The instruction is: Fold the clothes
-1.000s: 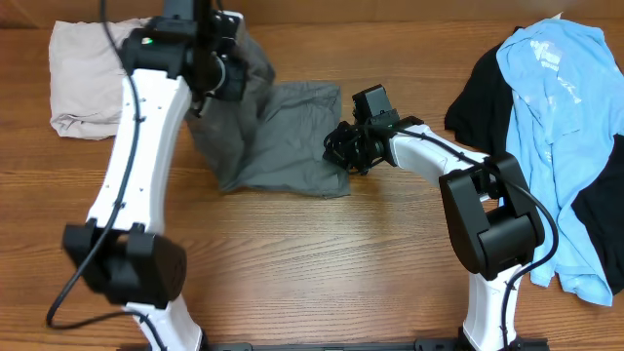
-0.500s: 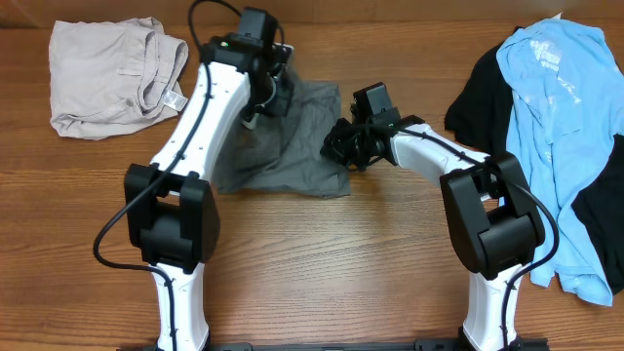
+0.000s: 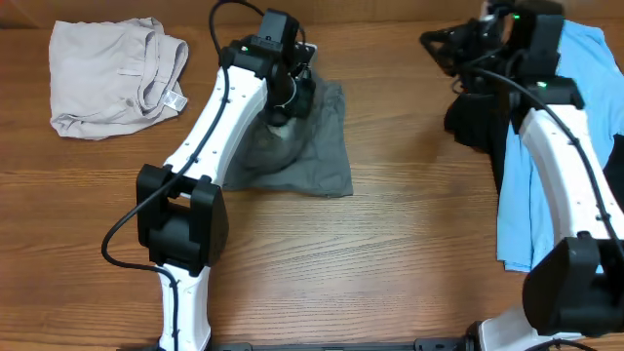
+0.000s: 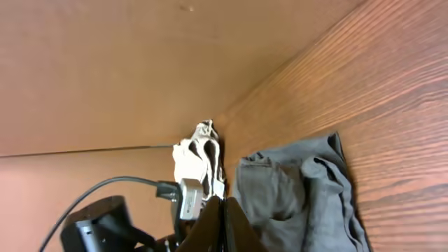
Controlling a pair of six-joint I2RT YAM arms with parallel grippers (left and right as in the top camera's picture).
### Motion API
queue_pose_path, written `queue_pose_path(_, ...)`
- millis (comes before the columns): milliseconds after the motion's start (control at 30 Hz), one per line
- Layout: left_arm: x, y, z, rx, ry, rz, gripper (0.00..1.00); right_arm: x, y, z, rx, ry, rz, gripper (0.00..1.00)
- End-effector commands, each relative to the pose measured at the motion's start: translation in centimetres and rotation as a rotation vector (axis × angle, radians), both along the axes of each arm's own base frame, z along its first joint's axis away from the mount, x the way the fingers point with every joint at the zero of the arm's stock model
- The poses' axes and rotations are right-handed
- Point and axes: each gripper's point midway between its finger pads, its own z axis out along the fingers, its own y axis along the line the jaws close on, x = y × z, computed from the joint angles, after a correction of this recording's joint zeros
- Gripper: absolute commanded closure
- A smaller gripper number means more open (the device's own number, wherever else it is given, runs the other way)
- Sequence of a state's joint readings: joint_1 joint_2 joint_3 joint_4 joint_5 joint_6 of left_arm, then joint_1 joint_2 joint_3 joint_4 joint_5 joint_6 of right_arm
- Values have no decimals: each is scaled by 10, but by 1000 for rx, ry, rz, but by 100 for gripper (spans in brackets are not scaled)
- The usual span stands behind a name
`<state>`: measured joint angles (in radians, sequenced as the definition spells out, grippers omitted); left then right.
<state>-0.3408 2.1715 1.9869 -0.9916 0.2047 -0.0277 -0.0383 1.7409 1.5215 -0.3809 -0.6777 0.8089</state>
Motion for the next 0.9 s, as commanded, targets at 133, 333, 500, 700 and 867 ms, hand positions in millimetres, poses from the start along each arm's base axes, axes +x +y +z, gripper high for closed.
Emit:
queue_pose_path(133,-20,-66,17,-191,22,-148,54,-5,-19,-9,-21,22,14,96)
queue_pose_path(333,-17,-80,26,-262,20,-116,56,-5,-24,-10,-31,14,7,95)
queue_pose_path(500,15,-60,93,-359,-103,-49,32,-9,-32,-18,-79,21,16,83)
queue_pose_path(700,39,8,190,-392,-279,58,10,-25,-8,-39,-187,51,110,69)
queue_pose_path(867,49,75,214,-377,-323,176,6,-48,52,-67,-387,94,212,59)
